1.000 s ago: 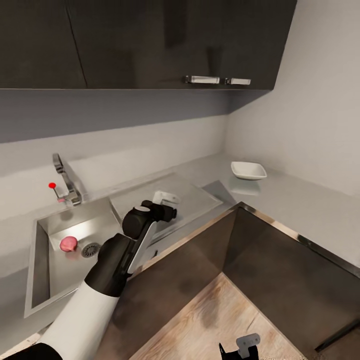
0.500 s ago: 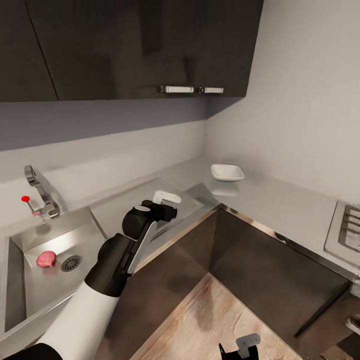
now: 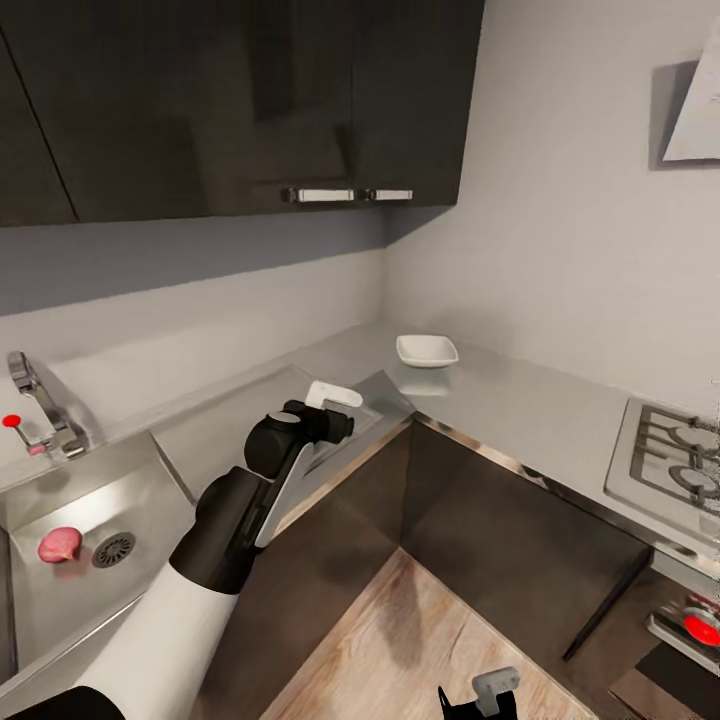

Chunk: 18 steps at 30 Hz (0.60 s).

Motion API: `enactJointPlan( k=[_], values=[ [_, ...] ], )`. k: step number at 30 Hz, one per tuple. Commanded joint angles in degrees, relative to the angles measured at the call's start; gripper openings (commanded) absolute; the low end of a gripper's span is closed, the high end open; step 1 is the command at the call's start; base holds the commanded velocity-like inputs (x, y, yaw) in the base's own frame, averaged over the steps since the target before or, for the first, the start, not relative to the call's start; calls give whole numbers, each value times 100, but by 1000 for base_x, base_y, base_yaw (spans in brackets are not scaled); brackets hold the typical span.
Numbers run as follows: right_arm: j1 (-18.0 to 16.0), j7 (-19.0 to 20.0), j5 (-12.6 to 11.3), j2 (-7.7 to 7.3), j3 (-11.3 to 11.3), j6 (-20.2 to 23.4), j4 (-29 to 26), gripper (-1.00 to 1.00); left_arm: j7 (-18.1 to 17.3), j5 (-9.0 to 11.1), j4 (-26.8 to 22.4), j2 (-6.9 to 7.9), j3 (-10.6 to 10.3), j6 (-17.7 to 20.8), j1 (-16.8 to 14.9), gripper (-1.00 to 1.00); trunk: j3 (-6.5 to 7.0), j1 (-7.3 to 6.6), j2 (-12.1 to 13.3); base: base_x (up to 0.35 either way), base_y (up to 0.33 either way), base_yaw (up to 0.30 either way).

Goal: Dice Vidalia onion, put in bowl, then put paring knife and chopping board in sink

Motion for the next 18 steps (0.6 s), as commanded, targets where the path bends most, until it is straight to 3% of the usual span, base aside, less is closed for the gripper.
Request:
enactJointPlan(
  k=[1, 18],
  values=[
    [-5, -2, -18, 1, 26, -19, 8, 100, 49, 48, -6, 1, -5, 22, -5, 100, 18, -22, 37, 0, 0, -115],
    [-5, 0, -18, 10, 31, -16, 8, 100, 49, 48, 0, 1, -35, 22, -5, 100, 443, -395, 719, 0, 0, -130]
  ],
)
